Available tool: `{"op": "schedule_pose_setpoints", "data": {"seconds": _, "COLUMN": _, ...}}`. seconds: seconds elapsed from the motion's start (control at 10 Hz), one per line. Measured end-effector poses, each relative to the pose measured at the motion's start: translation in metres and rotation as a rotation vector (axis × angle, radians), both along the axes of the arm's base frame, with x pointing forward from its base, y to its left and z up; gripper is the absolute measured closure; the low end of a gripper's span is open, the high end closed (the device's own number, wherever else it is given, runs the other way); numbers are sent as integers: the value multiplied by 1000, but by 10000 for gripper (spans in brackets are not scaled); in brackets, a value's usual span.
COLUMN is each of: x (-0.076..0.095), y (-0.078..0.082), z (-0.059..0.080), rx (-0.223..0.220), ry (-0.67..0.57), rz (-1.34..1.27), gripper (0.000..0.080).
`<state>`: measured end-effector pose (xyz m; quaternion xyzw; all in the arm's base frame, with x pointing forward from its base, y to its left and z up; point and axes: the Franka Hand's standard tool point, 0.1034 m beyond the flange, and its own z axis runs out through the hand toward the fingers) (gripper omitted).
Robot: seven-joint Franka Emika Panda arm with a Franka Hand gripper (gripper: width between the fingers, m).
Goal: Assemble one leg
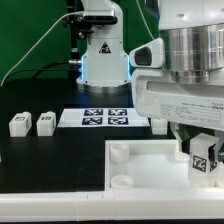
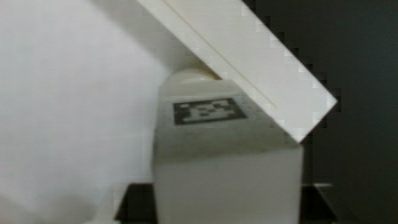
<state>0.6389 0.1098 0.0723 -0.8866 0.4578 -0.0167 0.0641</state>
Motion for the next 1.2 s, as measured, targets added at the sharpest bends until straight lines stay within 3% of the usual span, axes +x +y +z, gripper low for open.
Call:
{"op": "schedule_pose_setpoints", "data": {"seconds": 0.2, "x": -4, "y": 0, "z": 0, "rx": 23, "ry": 49, "rz": -361, "gripper": 493}}
{"op": "schedule_pose_setpoints", "data": {"seconds": 0.4, "x": -6, "y": 2, "z": -2, "rx": 83, "ry": 96, "rz": -768, "gripper": 498}}
{"op": "schedule_pose_setpoints", "data": {"seconds": 0.6, "x": -8, "y": 1, "z": -2, "rx": 114, "ry": 120, "rz": -945, "gripper": 500}}
{"op": "schedule_pose_setpoints", "data": {"seconds": 0.8, "x": -9, "y": 1, "z": -3, "rx": 110, "ry": 116, "rz": -895, "gripper": 500}}
{"op": "schedule_pose_setpoints", "data": {"seconds": 0.9, "x": -8, "y": 0, "z": -3, "rx": 91, "ry": 100, "rz": -779, "gripper": 419}}
{"op": "schedule_pose_setpoints", "data": {"seconds": 1.0, "x": -7, "y": 1, "z": -3, "rx": 72, "ry": 78, "rz": -584, "gripper": 285}}
{"op": "schedule_pose_setpoints", "data": {"seconds": 1.1, "x": -8, "y": 2, "z": -3, "rx": 56, "ry": 67, "rz": -409, "gripper": 285}}
{"op": "schedule_pose_setpoints", "data": {"seconds": 1.2, "x": -8, "y": 4, "z": -4, "rx": 40, "ry": 50, "rz": -239, "gripper": 177}}
